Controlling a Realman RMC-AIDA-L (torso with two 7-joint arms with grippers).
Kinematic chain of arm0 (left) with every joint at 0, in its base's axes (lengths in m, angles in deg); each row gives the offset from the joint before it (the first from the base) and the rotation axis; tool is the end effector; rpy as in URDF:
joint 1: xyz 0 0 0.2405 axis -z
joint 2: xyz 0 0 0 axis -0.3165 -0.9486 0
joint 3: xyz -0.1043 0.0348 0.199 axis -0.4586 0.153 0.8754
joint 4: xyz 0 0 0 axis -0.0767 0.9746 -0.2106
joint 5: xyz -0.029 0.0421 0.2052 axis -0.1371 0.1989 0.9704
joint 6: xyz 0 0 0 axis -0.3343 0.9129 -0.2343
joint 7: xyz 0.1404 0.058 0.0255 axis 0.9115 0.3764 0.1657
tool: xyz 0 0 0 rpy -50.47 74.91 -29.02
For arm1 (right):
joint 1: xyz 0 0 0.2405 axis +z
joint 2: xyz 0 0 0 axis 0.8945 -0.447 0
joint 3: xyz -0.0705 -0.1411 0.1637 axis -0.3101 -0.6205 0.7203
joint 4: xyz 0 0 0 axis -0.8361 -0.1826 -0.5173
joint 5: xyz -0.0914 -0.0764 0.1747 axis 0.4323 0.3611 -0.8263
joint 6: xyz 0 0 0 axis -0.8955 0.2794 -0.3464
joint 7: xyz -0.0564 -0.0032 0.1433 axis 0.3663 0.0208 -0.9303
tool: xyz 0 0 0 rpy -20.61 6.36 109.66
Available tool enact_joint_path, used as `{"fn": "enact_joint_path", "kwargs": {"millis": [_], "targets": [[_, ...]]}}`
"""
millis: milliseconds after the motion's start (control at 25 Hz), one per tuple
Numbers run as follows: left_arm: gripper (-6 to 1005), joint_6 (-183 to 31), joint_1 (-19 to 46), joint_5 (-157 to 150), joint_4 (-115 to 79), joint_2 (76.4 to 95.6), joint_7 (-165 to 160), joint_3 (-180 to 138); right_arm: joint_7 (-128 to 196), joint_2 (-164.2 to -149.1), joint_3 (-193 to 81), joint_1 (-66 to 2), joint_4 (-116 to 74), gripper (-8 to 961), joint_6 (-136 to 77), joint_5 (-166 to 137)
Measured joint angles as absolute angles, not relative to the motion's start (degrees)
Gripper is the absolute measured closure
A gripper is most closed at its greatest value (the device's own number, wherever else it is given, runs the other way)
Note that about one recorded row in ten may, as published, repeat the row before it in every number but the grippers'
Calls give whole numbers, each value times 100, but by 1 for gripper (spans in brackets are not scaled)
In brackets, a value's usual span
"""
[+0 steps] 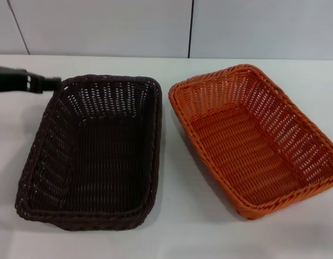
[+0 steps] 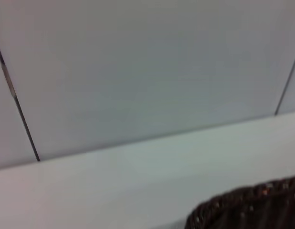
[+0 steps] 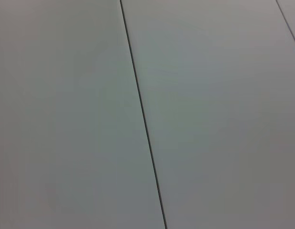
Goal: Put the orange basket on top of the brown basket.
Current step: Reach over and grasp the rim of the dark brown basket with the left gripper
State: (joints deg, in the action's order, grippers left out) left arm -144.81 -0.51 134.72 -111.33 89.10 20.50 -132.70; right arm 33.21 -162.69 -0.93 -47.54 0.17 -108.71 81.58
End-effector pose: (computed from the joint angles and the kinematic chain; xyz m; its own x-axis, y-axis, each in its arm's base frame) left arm -0.1987 0.3760 0.1004 0.6930 0.6036 0.3941 0.6490 -0.2844 -0.7056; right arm 0.3143 0.2808 0.0628 0.6007 0.3970 -0.6939 -0.7943 0.1978 -0.5744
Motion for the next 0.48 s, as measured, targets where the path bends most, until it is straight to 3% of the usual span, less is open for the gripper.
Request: {"fn": "enact_joint_path", "kwargs": {"millis": [480], "targets": [[205,-14604,29,13795,-10665,8918,1920,-12888,3322,-16276,-107,-4784,-28,259,-10792,8159]]}}
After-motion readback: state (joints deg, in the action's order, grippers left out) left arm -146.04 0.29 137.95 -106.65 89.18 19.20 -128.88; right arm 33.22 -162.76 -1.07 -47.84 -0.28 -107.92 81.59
